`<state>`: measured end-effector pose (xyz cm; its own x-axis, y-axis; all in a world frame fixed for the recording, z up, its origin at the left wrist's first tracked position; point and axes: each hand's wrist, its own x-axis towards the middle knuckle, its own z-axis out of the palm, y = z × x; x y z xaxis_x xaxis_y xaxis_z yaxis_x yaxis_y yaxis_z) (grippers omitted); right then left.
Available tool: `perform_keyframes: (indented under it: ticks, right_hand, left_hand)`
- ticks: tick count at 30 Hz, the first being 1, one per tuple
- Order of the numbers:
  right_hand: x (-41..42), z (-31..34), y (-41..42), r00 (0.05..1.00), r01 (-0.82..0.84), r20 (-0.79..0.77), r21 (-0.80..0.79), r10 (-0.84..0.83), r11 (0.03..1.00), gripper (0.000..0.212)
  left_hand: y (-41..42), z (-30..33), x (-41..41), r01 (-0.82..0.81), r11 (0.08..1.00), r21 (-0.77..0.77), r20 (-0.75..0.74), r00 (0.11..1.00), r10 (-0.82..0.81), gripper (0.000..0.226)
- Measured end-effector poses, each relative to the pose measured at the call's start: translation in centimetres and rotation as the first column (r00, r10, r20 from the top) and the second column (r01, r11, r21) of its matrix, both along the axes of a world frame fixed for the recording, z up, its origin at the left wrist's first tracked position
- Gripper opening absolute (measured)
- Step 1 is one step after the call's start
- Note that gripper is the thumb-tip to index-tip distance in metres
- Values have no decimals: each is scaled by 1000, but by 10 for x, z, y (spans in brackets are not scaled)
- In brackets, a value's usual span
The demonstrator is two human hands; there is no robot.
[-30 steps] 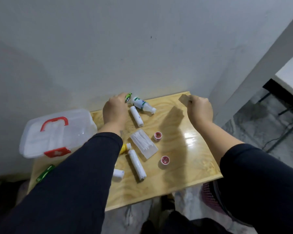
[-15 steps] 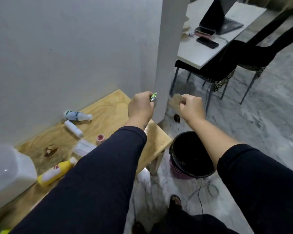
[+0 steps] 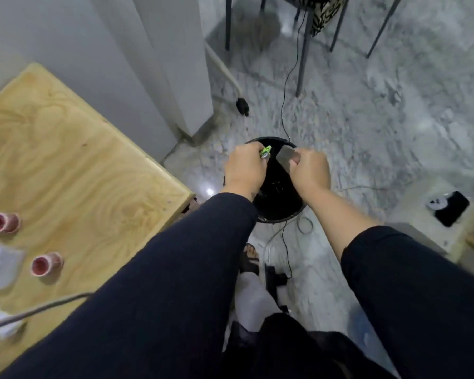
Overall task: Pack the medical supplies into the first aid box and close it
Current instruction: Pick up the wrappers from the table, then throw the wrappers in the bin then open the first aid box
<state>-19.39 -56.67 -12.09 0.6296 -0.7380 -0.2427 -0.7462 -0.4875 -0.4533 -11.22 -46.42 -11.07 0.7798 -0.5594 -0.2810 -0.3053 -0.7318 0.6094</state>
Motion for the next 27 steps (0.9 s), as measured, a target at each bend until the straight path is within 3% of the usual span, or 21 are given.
perform_keyframes:
  ticks: [6,13,19,27]
  right_hand:
    - [-4,-43,-23,993,-9,-119,128,25,992,39]
    - [5,-30,-15,957,-155,-226,119,179,981,38]
    - [17,25,17,951,-256,-181,2,252,967,35]
    - [1,116,134,913,-408,-45,-187,406,894,35]
  left_hand:
    - [-16,-47,-4,102,978,182,-64,994,-92,33]
    - [-3,-34,5,202,911,359,6,976,-219,38]
    - [36,26,16,180,914,365,146,958,-247,36]
    - [176,111,-11,-23,970,242,387,919,-75,33]
